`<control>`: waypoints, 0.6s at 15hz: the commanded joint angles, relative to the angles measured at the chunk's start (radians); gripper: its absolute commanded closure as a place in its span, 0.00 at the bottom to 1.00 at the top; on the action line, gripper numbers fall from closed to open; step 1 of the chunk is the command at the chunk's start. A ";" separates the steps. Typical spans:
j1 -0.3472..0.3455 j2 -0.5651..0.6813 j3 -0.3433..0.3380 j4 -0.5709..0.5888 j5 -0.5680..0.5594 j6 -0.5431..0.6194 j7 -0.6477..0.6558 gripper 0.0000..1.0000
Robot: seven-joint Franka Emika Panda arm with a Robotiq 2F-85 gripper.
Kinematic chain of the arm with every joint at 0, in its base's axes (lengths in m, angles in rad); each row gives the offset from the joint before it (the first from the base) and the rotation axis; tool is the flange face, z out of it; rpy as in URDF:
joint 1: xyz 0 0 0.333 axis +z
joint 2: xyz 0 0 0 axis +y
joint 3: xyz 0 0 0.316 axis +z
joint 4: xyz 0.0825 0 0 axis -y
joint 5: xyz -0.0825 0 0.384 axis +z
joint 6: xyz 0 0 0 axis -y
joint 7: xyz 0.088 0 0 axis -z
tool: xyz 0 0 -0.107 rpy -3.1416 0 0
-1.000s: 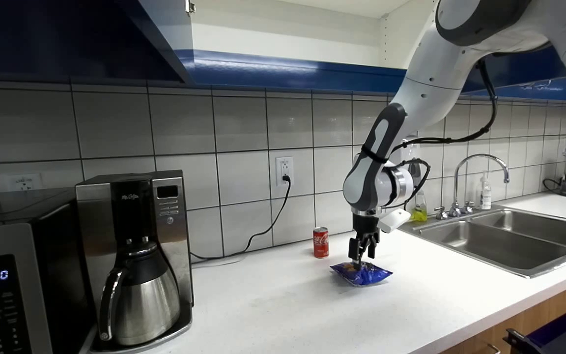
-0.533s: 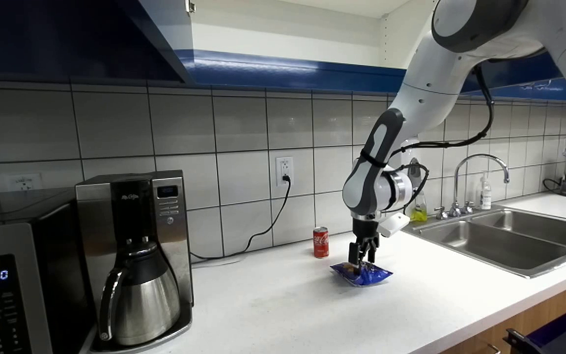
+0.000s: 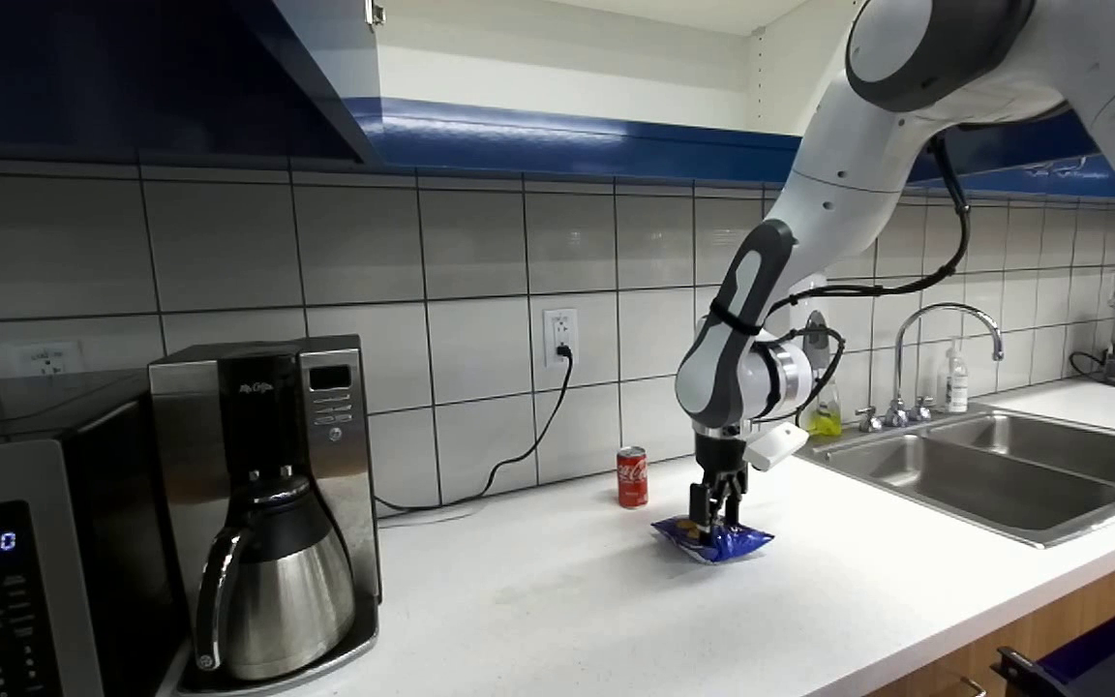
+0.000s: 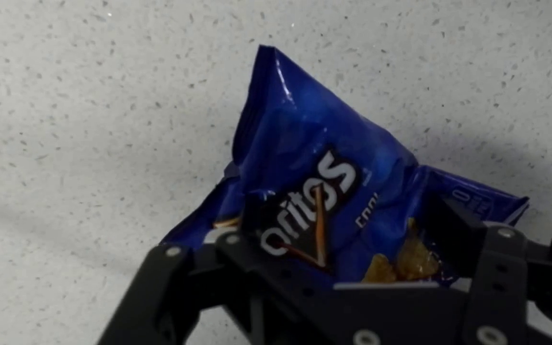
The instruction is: Put the blue packet in the open upper cabinet.
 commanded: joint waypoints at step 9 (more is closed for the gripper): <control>-0.038 0.015 0.021 0.040 -0.013 -0.006 -0.032 0.98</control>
